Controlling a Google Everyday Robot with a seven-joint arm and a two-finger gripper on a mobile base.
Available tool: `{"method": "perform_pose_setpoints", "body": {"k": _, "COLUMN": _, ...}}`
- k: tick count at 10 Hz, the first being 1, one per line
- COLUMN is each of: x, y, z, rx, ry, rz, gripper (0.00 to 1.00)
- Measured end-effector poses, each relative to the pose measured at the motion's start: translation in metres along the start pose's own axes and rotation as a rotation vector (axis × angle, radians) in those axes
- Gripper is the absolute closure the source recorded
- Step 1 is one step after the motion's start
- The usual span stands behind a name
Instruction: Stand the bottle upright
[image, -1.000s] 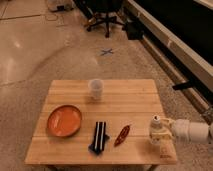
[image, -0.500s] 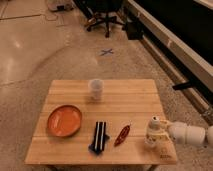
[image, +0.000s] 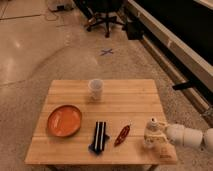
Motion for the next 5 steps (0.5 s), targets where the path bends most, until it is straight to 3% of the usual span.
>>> {"method": "perform_pose_setpoints", "body": {"k": 2, "x": 0.0043, "y": 0.0034, "z": -0.0036, "rx": 0.008, "ry": -0.009, "rz": 0.0, "gripper": 0.25}}
{"method": "perform_pose_setpoints", "body": {"k": 5, "x": 0.0121, "y": 0.0103, "z": -0.0085, "rx": 0.014, "ry": -0.012, "rz": 0.0, "gripper": 0.2}}
